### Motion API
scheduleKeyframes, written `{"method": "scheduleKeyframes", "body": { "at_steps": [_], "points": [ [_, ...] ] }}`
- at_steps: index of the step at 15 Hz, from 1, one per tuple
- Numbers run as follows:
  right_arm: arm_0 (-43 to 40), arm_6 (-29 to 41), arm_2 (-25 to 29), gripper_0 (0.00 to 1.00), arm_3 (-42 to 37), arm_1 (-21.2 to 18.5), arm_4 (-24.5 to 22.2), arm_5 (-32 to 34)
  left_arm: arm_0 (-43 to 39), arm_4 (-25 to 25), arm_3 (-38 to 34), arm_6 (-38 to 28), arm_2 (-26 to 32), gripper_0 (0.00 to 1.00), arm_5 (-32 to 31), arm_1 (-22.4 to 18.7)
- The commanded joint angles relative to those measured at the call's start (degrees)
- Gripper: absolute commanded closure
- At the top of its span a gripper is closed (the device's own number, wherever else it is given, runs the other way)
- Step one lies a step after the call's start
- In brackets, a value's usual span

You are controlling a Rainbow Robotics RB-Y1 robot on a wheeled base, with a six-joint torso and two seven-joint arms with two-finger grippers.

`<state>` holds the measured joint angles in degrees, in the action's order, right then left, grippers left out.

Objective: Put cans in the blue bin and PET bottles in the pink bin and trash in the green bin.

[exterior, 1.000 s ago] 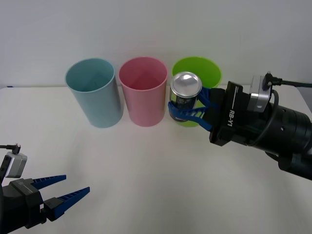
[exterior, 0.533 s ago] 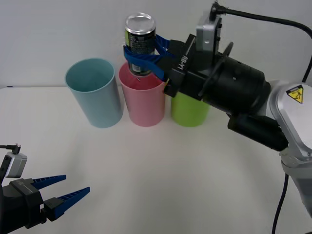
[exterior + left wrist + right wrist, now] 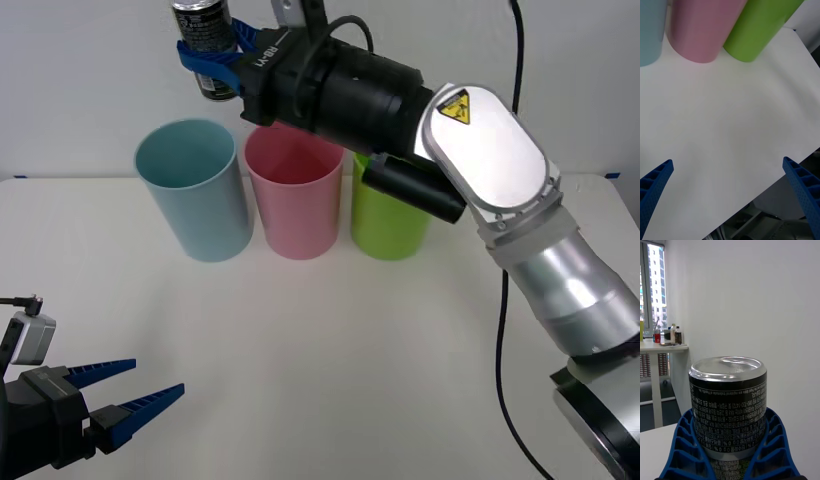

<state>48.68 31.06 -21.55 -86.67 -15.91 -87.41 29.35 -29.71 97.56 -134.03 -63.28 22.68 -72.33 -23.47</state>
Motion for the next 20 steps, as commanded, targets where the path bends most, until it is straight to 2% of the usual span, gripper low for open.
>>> {"method": "scheduleKeyframes", "body": {
  "at_steps": [1, 5, 7, 10, 13, 16, 20],
  "points": [
    [8.01, 0.67, -2.09, 1.00, 10.82, 2.55, -1.27, -0.17, 0.00, 0.00, 0.00, 0.00, 0.00, 0.00, 0.00, 0.00],
    [20.14, 2.16, -8.77, 1.00, 26.73, 4.31, -1.35, -2.45, 0.00, 0.00, 0.00, 0.00, 0.00, 0.00, 0.00, 0.00],
    [25.59, 5.85, -13.08, 1.00, 34.11, 5.54, -1.35, -2.98, 0.00, 0.00, 0.00, 0.00, 0.00, 0.00, 0.00, 0.00],
    [29.01, 8.75, -17.48, 1.00, 39.56, 6.77, -1.44, -4.21, 0.00, 0.00, 0.00, 0.00, 0.00, 0.00, 0.00, 0.00],
    [29.01, 8.93, -18.62, 1.00, 42.64, 8.70, -2.15, -4.21, 0.00, 0.00, 0.00, 0.00, 0.00, 0.00, 0.00, 0.00],
    [29.01, 9.19, -18.79, 1.00, 46.07, 10.99, -4.87, -5.26, 0.00, 0.00, 0.00, 0.00, 0.00, 0.00, 0.00, 0.00],
    [29.01, 8.93, -18.79, 1.00, 49.49, 14.24, -6.10, -9.31, 0.00, 0.00, 0.00, 0.00, 0.00, 0.00, 0.00, 0.00]
  ]
}}
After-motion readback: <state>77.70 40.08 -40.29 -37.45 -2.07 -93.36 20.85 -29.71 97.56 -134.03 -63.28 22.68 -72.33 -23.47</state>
